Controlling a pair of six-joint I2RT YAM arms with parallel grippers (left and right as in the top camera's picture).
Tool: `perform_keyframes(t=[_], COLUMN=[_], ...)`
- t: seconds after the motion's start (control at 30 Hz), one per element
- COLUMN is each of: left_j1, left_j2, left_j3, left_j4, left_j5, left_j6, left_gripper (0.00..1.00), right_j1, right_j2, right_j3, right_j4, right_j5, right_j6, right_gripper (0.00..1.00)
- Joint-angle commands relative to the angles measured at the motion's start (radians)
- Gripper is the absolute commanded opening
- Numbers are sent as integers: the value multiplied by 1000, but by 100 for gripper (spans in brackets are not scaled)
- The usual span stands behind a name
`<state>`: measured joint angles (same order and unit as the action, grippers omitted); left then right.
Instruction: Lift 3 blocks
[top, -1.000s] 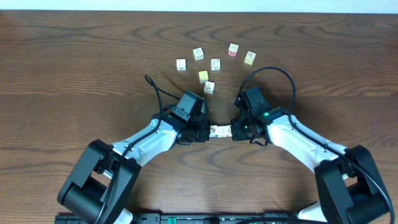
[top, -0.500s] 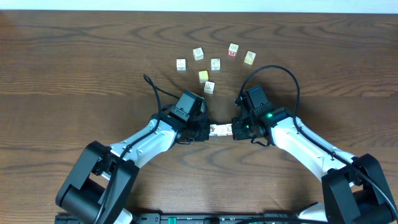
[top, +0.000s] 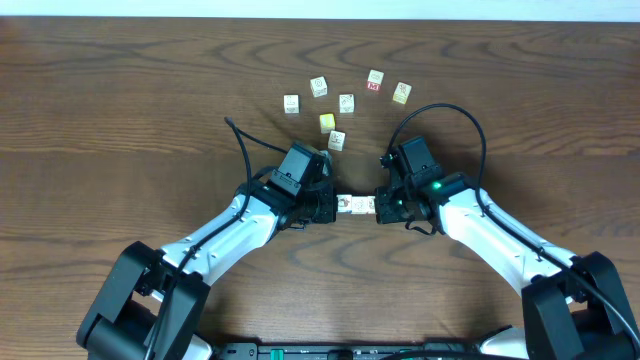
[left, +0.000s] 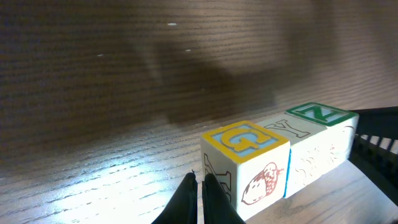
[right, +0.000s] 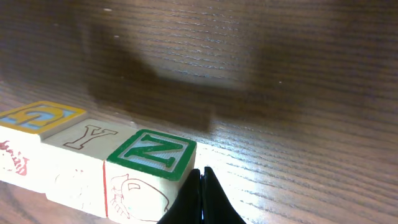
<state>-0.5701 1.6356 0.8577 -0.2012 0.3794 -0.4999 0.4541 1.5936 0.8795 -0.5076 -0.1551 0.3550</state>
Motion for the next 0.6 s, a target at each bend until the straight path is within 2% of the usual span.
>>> perform_keyframes(t=[0.0,0.57], left_j1=[-16,-16], left_j2=[-31,-76], left_j3=[13,19], left_j4=[28,27], left_j5=[84,84], left_j6=[9,9], left_gripper=[7,7], right_j1=[19,19], right_j2=[-46,-51], right_j3=[11,26], right_j4=[7,-13], right_j5=[-142,-142], right_j6=[-15,-16], right_gripper=[1,1])
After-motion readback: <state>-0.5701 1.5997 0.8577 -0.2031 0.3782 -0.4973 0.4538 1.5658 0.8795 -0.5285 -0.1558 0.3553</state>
